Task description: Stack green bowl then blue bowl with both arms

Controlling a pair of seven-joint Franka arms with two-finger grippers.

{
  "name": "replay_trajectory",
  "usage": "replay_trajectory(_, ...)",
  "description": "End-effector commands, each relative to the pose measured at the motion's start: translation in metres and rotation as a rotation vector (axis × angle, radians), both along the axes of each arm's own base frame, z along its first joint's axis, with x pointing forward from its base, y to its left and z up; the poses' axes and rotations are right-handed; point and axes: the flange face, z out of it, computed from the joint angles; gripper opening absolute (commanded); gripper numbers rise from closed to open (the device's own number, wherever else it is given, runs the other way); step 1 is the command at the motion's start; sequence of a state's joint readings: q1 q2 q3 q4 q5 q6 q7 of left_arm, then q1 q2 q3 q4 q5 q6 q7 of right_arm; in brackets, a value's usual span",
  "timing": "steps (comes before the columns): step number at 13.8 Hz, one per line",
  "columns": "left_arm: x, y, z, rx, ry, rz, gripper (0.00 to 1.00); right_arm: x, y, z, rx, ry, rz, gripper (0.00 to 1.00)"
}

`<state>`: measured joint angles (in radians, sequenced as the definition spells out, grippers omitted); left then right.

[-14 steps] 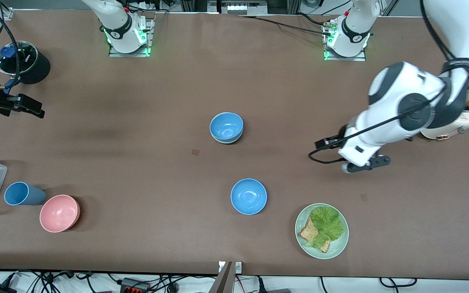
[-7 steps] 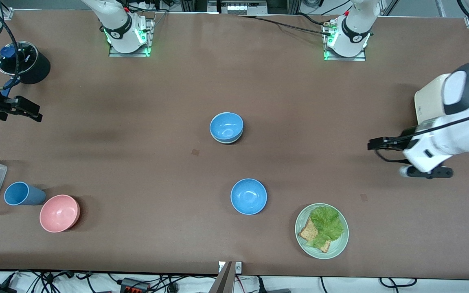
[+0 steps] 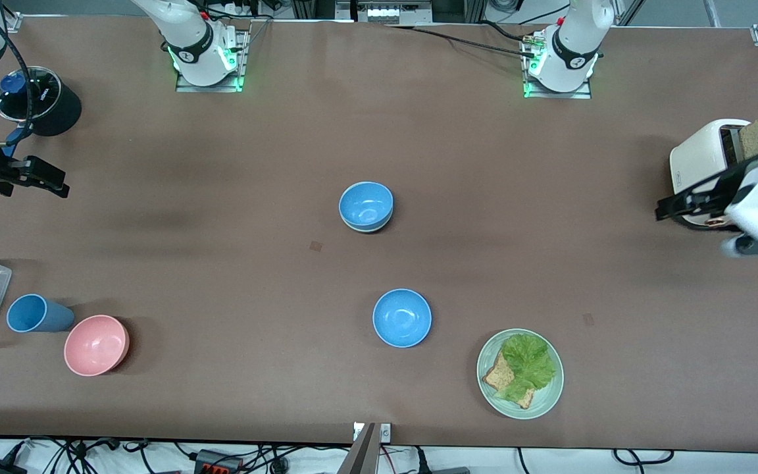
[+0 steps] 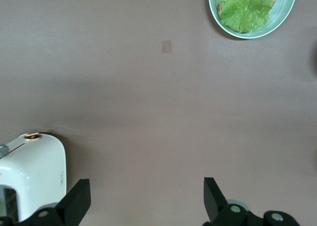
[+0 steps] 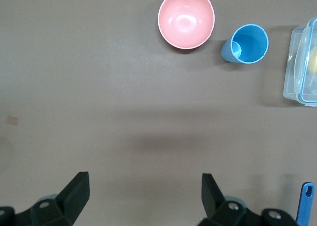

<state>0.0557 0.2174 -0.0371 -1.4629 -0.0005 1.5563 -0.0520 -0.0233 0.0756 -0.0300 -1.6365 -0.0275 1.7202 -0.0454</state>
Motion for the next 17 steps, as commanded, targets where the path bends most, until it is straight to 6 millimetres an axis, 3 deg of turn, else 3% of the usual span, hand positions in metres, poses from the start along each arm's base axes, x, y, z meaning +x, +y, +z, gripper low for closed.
replay_trajectory(1, -0.011, 0.006, 0.016, -0.011, -0.017, -0.025, 1.00, -0.006, -0.004, 0.007, -0.004, -0.016, 0.013, 1.00)
replay_trajectory(2, -0.020, 0.001, 0.024, -0.009, -0.022, -0.045, 1.00, -0.007, -0.004, 0.008, -0.004, -0.017, 0.012, 1.00)
replay_trajectory(4, -0.033, -0.003, 0.017, -0.012, -0.022, -0.039, 1.00, -0.008, -0.003, 0.008, -0.003, -0.013, 0.014, 1.00)
replay_trajectory(11, -0.028, 0.001, 0.019, 0.000, -0.035, -0.042, 1.00, -0.008, -0.005, 0.022, -0.003, -0.025, 0.012, 1.00)
replay_trajectory(17, -0.026, 0.000, 0.015, -0.022, -0.030, -0.023, 1.00, -0.015, -0.006, 0.015, 0.010, 0.040, -0.004, 1.00)
